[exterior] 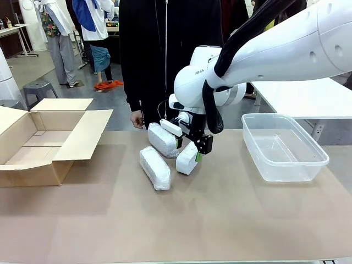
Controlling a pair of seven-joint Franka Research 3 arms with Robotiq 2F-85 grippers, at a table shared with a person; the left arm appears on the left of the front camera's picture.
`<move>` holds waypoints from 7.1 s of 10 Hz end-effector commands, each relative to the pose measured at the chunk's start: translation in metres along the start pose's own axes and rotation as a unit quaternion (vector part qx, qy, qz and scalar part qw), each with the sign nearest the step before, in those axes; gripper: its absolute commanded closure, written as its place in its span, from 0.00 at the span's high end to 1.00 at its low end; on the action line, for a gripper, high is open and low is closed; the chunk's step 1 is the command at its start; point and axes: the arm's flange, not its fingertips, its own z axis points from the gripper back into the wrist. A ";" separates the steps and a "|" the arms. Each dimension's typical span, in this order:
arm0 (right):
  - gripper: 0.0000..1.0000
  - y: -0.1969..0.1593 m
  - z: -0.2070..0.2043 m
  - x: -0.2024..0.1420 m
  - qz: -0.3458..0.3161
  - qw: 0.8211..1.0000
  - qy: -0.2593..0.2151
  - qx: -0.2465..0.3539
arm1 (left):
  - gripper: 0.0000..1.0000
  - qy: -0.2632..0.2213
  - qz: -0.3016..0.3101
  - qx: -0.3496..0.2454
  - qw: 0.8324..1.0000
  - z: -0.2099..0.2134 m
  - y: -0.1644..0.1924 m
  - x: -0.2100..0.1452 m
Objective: Separate and place wrapped and unwrapped clocks.
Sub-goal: Pick up the Digital clock indicated by the person, then if the picked Digital clock is wrapped, place it in the Package Box ; if not, place it in the Organizing box.
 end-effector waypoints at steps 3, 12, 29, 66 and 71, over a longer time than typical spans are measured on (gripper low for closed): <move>1.00 -0.010 -0.003 -0.013 0.009 1.000 0.019 0.020 | 1.00 -0.011 -0.011 0.000 1.000 0.000 0.002 -0.002; 1.00 -0.026 -0.019 -0.021 0.024 0.997 0.049 0.062 | 1.00 -0.011 -0.011 0.000 1.000 0.000 0.002 -0.002; 0.00 -0.032 -0.018 -0.021 -0.009 0.999 0.042 0.032 | 1.00 -0.011 -0.011 0.000 1.000 0.000 0.002 -0.002; 0.32 -0.015 0.112 0.019 -0.069 0.992 0.064 0.089 | 1.00 -0.011 -0.011 0.000 1.000 0.000 0.002 -0.002; 0.32 -0.015 0.112 0.019 -0.069 0.992 0.064 0.089 | 1.00 -0.011 -0.011 0.000 1.000 0.000 0.002 -0.002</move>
